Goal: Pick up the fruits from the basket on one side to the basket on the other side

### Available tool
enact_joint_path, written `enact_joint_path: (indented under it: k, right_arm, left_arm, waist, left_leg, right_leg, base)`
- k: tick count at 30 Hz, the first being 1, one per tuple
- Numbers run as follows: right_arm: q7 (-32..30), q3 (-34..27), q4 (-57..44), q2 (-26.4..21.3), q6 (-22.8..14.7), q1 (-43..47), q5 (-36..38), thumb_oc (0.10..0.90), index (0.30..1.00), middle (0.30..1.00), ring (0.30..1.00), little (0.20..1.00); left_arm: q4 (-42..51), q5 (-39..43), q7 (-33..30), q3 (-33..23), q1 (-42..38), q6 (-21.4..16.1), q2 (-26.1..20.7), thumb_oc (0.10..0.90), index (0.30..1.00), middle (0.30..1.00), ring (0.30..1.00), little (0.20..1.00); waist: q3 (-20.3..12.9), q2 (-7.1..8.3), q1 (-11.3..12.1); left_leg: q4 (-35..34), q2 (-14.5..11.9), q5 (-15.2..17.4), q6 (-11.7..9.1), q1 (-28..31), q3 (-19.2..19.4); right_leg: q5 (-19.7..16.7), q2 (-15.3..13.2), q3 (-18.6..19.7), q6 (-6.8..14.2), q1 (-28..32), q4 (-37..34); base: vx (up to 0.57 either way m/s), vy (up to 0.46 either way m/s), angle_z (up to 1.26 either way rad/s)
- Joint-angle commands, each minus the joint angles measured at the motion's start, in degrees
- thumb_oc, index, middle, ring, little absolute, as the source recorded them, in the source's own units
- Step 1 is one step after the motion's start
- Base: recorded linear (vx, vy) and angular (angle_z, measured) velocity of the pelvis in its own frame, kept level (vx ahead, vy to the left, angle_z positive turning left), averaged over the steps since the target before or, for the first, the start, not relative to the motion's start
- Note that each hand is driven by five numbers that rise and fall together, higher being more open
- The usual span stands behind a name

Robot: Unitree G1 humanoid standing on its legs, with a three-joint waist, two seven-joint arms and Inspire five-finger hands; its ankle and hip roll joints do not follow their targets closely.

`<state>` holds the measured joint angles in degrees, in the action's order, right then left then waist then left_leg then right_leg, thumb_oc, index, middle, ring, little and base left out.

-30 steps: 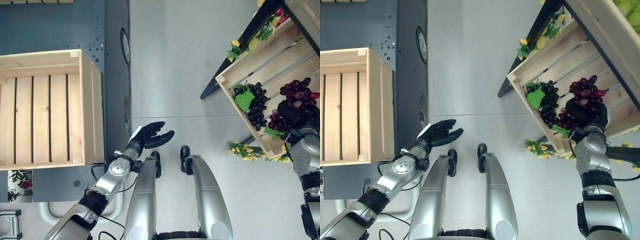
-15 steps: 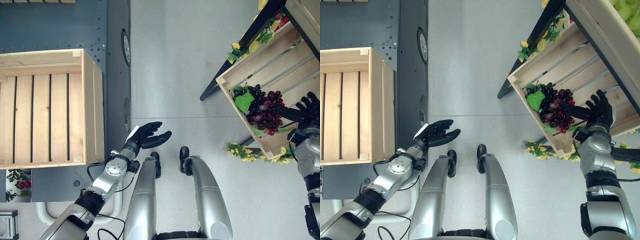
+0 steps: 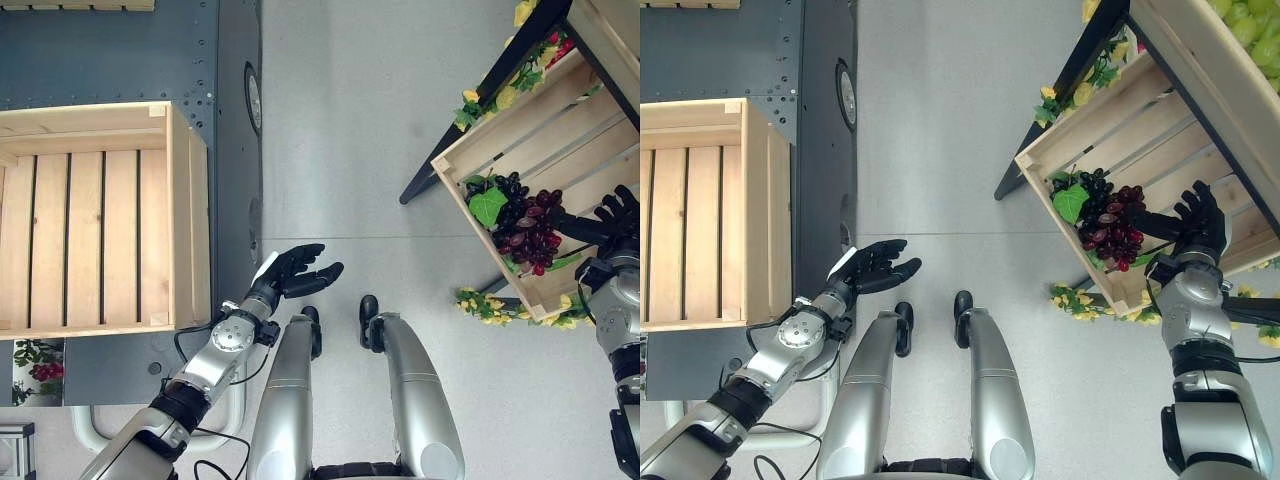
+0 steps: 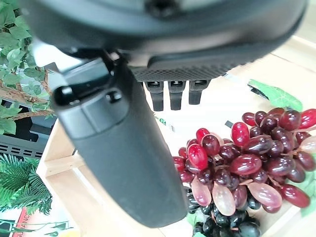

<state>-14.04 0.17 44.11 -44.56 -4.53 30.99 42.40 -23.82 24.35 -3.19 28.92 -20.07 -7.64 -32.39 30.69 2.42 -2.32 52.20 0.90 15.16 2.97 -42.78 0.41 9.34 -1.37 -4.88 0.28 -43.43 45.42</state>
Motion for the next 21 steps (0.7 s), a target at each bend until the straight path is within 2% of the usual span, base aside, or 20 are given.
enact_joint_path:
  k: [1,5,8,9,10,11,14,21]
  right_arm:
    - [1.3,-3.4,-1.4,-7.2,-6.9,1.9,-3.1,0.8,0.9,0.9,0.9,0.9]
    - [1.3,-1.6,-3.6,-3.1,-8.8,0.0,-7.7,0.8,0.9,0.9,0.9,0.9]
    - [1.9,1.4,-4.6,1.7,-10.6,-2.2,-10.8,0.8,0.9,0.9,0.9,0.9]
    - [3.2,3.3,-4.9,5.0,-10.8,-3.4,-12.3,0.8,0.9,0.9,0.9,0.9]
    - [3.2,3.3,-4.9,5.0,-10.8,-3.4,-12.3,0.8,0.9,0.9,0.9,0.9]
    - [3.9,4.6,-5.0,7.1,-11.0,-3.9,-12.7,0.8,0.9,0.9,0.9,0.9]
    - [5.2,5.6,-5.1,9.5,-11.7,-5.2,-13.0,0.8,0.9,0.9,0.9,0.9]
    - [13.0,8.7,-0.4,16.6,-12.9,-10.7,-11.7,0.8,0.9,0.9,0.9,0.9]
  left_arm:
    - [3.7,-1.2,-0.6,1.0,1.5,-3.7,2.0,0.8,0.9,0.9,0.9,0.9]
    - [-1.8,-2.5,-1.0,1.5,1.0,-3.3,4.7,0.8,0.9,0.9,0.9,0.9]
    - [-9.8,-3.2,-1.9,1.4,1.2,-4.6,8.0,0.8,0.9,0.9,0.9,0.9]
    - [-15.8,-4.7,-2.0,0.1,0.8,-4.4,10.4,0.8,0.9,0.9,0.9,0.9]
    - [-15.8,-4.7,-1.9,0.1,0.8,-4.4,10.4,0.8,0.9,0.9,0.9,0.9]
    - [-18.9,-6.3,-2.5,-0.3,0.4,-3.1,11.7,0.8,0.9,0.9,0.9,0.9]
    - [-23.4,-9.9,-3.2,-0.6,0.3,-2.3,13.1,0.8,0.9,0.9,0.9,0.9]
    - [-33.9,-13.7,-4.4,0.0,2.8,-1.4,15.9,0.8,0.9,0.9,0.9,0.9]
  waist:
    - [-1.7,0.34,0.0]
    - [-2.4,0.07,-0.5]
    - [-3.2,0.08,-1.0]
    - [-3.7,0.29,-1.2]
    - [-3.8,0.31,-1.3]
    - [-4.5,0.49,-1.4]
    - [-5.3,0.81,-1.6]
    - [-11.5,1.22,-1.6]
  left_leg:
    - [-2.0,0.4,5.9,1.3,7.7,5.8]
    - [-3.4,0.3,5.8,1.2,9.9,6.0]
    - [-5.5,0.1,5.5,1.2,13.1,6.2]
    - [-7.7,0.1,5.2,1.2,15.7,6.3]
    - [-7.8,0.1,5.1,1.2,15.6,6.3]
    - [-9.1,0.0,4.8,1.1,16.9,6.4]
    - [-11.6,0.1,4.1,1.0,19.4,6.4]
    - [-22.9,0.0,1.1,0.7,30.9,6.2]
  right_leg:
    - [2.7,1.3,-0.8,-1.5,8.9,0.4]
    - [2.6,1.1,-0.5,-1.6,11.4,-1.6]
    - [2.4,1.0,-0.3,-1.7,14.6,-3.9]
    - [2.2,1.0,0.2,-1.6,17.2,-6.2]
    - [2.1,1.0,0.2,-1.6,17.1,-6.2]
    - [1.9,0.9,0.4,-1.6,18.5,-7.5]
    - [1.6,0.7,0.8,-1.4,21.0,-9.8]
    - [0.4,0.1,1.5,-0.6,32.3,-20.0]
  base:
    - [0.02,0.039,0.01]
    - [0.02,0.054,0.01]
    - [0.04,0.058,0.03]
    - [0.03,0.043,0.01]
    - [0.04,0.042,-0.03]
    - [0.0,0.0,0.0]
    - [0.04,0.021,-0.01]
    - [0.11,0.024,0.0]
